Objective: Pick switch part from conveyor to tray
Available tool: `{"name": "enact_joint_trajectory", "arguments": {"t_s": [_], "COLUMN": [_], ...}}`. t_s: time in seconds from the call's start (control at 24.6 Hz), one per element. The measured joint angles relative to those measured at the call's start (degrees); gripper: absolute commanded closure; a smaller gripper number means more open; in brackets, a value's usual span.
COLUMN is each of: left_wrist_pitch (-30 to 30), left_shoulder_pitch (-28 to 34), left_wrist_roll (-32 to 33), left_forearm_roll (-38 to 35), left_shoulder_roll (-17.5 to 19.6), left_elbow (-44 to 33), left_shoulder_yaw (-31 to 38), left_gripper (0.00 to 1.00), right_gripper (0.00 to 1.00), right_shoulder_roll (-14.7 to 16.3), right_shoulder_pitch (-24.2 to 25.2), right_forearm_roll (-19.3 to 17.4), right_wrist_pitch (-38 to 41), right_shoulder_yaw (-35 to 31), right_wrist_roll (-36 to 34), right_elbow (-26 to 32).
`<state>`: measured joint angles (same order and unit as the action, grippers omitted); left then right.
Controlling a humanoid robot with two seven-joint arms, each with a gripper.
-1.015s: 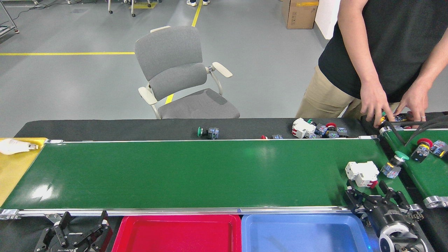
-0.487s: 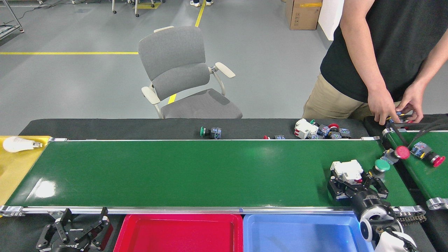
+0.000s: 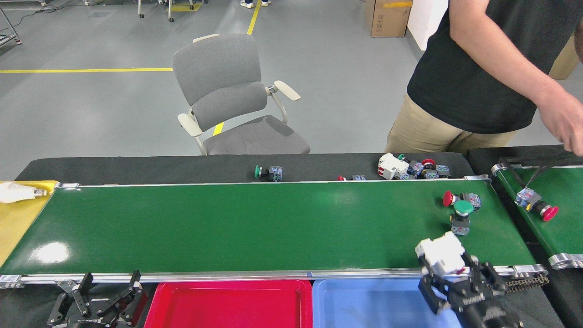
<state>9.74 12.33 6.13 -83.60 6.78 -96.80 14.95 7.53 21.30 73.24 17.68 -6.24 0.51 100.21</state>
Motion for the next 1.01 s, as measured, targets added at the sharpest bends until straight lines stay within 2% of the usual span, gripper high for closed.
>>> {"name": "enact_joint_trajectory", "arguments": {"t_s": [0.08,0.2,0.32,0.45,0.73,0.85,0.89,0.93,1.01], "left_wrist_pitch": [0.1,0.3,0.3,0.4,3.9,5.4,5.4,5.5,5.6], "left_shoulder_pitch": [0.0,-0.2,-0.3,-0.3,-0.3,-0.3,-0.3,-0.3,-0.3], "left_wrist_roll": [0.0,0.0,0.0,0.0,0.0,0.0,0.0,0.0,0.0], "left_forearm_roll": [0.0,0.0,0.0,0.0,0.0,0.0,0.0,0.0,0.0], "left_shoulder_roll": [0.0,0.0,-0.2,-0.2,-0.2,-0.2,-0.2,-0.2,-0.2], "left_elbow": [0.0,0.0,-0.1,-0.2,-0.3,-0.2,-0.2,-0.2,-0.2], "left_shoulder_yaw": [0.0,0.0,0.0,0.0,0.0,-0.1,-0.1,-0.1,-0.1], "left_gripper": [0.00,0.00,0.00,0.00,0.00,0.00,0.00,0.00,0.00], "right_gripper": [0.01,0.01,0.01,0.01,0.01,0.05,0.12,0.24,0.69], "right_shoulder_roll": [-1.1,-5.7,-5.9,-5.9,-5.9,-6.1,-6.1,-6.1,-6.1], "right_shoulder_pitch": [-0.2,-2.6,-4.4,-6.4,-20.7,-27.1,-28.2,-29.1,-29.8], "right_forearm_roll": [-0.1,1.0,2.4,2.8,4.5,4.5,4.5,4.5,4.4], "right_wrist_pitch": [-0.3,-9.4,-17.1,-19.8,-22.3,-23.5,-24.3,-25.1,-26.0], "right_shoulder_yaw": [-0.7,-1.0,-1.1,-1.1,-0.6,2.9,4.3,5.8,7.9], "right_wrist_roll": [-0.9,-1.3,-1.3,0.9,4.8,5.1,5.2,5.2,5.3], "right_elbow": [0.1,0.1,0.1,-1.1,-11.0,-17.9,-19.4,-20.7,-22.1]}}
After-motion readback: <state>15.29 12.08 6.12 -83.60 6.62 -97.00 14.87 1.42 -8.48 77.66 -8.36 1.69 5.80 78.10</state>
